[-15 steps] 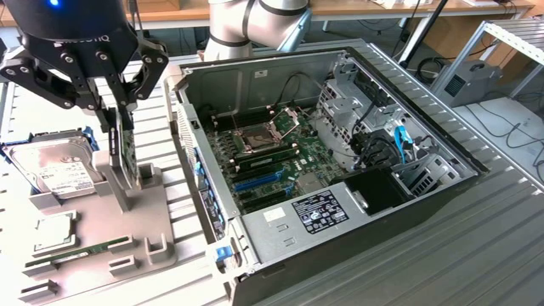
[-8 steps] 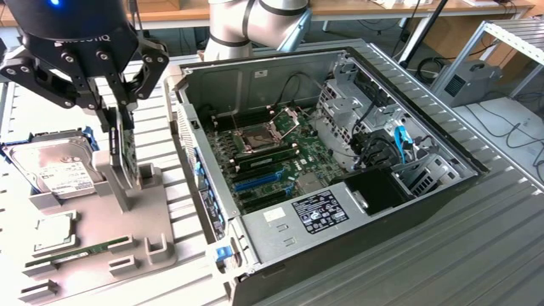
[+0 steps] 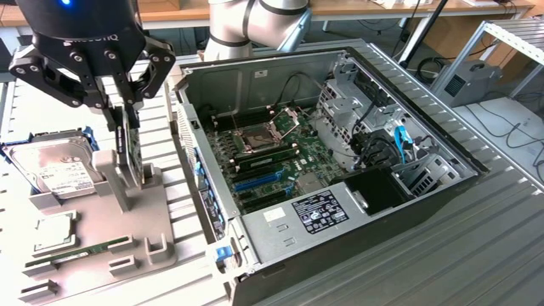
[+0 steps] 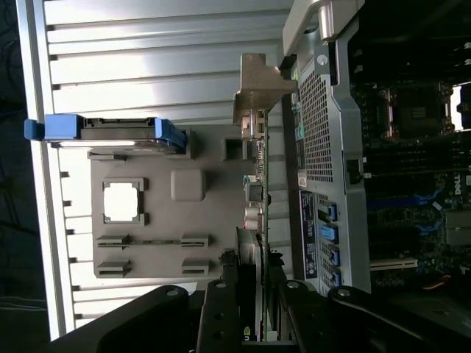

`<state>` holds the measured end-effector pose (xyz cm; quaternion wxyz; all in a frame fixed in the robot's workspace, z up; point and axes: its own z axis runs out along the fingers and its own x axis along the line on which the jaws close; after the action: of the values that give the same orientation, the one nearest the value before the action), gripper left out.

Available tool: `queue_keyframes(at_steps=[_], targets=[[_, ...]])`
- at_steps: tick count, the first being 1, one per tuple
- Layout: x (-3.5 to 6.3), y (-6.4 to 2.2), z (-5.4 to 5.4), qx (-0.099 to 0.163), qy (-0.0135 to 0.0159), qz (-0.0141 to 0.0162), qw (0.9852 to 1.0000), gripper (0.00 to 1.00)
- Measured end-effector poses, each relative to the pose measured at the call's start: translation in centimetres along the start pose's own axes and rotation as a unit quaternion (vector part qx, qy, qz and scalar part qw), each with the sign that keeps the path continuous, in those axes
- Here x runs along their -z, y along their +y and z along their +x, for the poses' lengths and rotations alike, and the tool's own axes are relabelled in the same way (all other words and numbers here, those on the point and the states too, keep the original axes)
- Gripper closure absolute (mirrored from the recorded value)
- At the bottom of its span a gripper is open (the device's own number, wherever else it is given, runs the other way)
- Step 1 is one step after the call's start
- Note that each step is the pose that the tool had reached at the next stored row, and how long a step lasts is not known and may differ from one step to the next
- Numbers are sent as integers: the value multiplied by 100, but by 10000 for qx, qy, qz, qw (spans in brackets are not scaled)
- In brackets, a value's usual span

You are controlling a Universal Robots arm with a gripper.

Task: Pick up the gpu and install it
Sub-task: 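Pick up the gpu and move the gpu toward the slot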

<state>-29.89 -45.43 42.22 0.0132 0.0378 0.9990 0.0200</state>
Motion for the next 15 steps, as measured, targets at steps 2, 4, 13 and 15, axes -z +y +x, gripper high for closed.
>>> queue_keyframes(at_steps=[2,4,13,15], targets=[[-1,1,-15,0,0,0,10000,74],[-1,2,-30,0,0,0,10000,74],[-3,7,-96,0,0,0,10000,74],[-3,9,-110,0,0,0,10000,74]])
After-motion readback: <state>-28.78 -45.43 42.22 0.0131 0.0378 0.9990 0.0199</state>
